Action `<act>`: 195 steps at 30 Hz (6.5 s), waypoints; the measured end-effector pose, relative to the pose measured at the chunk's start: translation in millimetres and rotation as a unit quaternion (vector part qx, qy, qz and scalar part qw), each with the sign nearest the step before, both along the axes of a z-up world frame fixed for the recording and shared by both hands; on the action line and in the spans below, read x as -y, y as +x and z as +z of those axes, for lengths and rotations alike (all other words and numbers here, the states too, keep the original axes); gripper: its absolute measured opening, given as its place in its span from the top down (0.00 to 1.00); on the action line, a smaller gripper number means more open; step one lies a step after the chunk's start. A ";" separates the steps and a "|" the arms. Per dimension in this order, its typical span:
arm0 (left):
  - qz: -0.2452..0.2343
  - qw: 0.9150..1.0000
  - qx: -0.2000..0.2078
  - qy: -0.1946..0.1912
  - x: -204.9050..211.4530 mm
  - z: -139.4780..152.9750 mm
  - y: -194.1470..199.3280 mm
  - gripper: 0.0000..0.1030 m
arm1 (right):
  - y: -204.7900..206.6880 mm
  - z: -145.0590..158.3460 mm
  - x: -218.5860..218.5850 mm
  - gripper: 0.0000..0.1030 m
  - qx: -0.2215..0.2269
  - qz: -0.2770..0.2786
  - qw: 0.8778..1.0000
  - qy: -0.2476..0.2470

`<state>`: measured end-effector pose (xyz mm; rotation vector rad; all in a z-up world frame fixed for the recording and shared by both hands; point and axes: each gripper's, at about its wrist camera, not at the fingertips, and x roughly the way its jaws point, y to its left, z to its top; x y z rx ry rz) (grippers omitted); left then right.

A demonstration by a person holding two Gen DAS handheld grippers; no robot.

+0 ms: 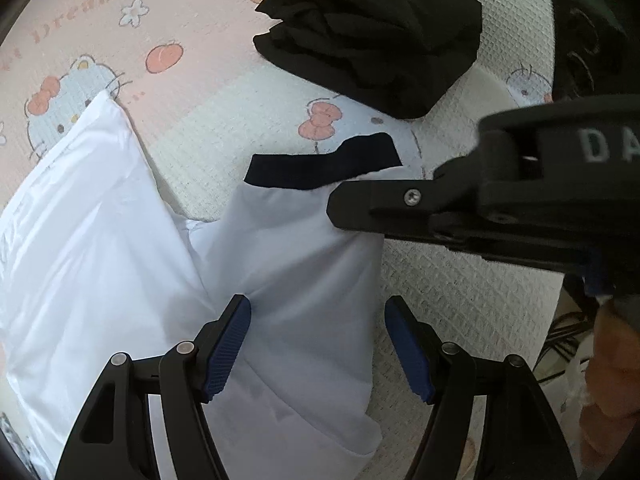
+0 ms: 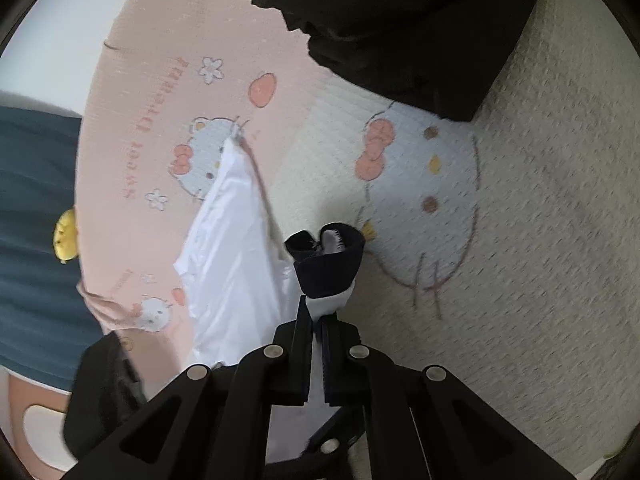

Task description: Fold clothes

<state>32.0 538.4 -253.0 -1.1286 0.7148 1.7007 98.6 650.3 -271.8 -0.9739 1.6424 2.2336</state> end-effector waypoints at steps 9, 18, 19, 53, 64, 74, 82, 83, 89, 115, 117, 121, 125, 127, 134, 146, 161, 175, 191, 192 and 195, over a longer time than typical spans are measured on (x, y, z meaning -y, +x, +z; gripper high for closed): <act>0.018 1.000 0.011 0.023 -2.0 -0.1 -2.9 0.67 | 7.9 -5.6 -1.5 0.98 -0.044 -0.021 0.998 -0.045; 0.022 0.999 0.014 0.032 0.5 -2.6 -5.9 0.82 | 7.3 -18.3 -3.9 0.46 0.010 -0.028 0.998 -0.050; 0.023 0.999 0.015 0.033 0.8 -2.9 -6.3 0.82 | 7.4 -21.1 -4.5 0.43 0.008 -0.031 0.998 -0.058; 0.027 0.998 -0.018 0.046 45.6 9.4 18.7 0.43 | -4.8 -1.8 -6.7 0.98 0.067 -0.025 0.992 0.102; 0.049 0.997 0.015 0.057 57.6 12.3 1.3 0.54 | -8.4 11.6 4.3 0.98 -0.019 -0.018 0.999 0.043; 0.129 0.976 0.103 0.145 103.4 57.0 -21.7 0.32 | -13.3 35.4 26.4 0.97 -0.061 0.013 0.997 0.054; 0.154 0.978 0.072 0.118 82.6 39.8 -33.9 0.32 | -29.1 33.0 50.5 0.96 -0.041 0.054 0.996 0.066; 0.159 0.977 0.080 0.115 74.7 32.0 -41.2 0.32 | -31.7 30.6 53.8 0.96 -0.038 0.059 0.996 0.062; 0.185 0.972 0.101 0.107 93.6 20.9 -61.3 0.32 | -54.5 25.5 72.6 0.96 -0.025 0.098 0.993 0.059; 0.211 0.968 0.101 0.094 94.7 25.7 -70.0 0.32 | 3.6 33.0 44.2 0.37 -0.013 0.034 0.997 0.064; 0.215 0.966 0.107 0.092 92.5 24.7 -72.8 0.32 | 8.3 30.3 47.1 0.37 -0.005 0.039 0.996 0.079; 0.204 0.965 0.129 0.106 91.4 24.8 -74.2 0.33 | 17.7 24.9 53.0 0.37 0.010 0.049 0.993 0.107; 0.195 0.966 0.131 0.108 89.8 26.0 -72.8 0.37 | 27.1 19.6 58.9 0.37 0.026 0.060 0.989 0.135; 0.198 0.965 0.137 0.107 89.6 24.3 -74.0 0.37 | 31.8 16.9 61.9 0.37 0.034 0.065 0.986 0.149; 0.206 0.960 0.160 0.100 88.3 12.7 -77.5 0.53 | 30.7 10.4 75.2 0.37 0.063 0.092 0.976 0.187; 0.196 0.974 0.063 0.095 82.0 16.9 -68.0 0.93 | 11.1 8.8 103.2 0.37 0.090 0.151 0.945 0.274; 0.223 0.968 0.050 0.100 105.2 26.7 -92.0 0.93 | 6.0 9.1 138.6 0.89 0.132 0.207 0.910 0.335; 0.250 0.962 0.088 0.069 114.7 7.8 -108.8 0.92 | 7.4 6.2 140.6 0.77 0.137 0.234 0.911 0.310; 0.318 0.908 0.232 0.142 144.6 -1.2 -109.4 0.28 | 28.1 15.3 139.8 0.44 0.159 0.152 0.909 0.354; 0.318 0.910 0.229 0.138 141.8 -1.9 -106.2 0.28 | 29.1 14.9 143.3 0.43 0.169 0.142 0.903 0.369; 0.315 0.920 0.199 0.122 135.5 -1.7 -100.8 0.28 | 35.8 12.4 150.5 0.43 0.175 0.124 0.897 0.386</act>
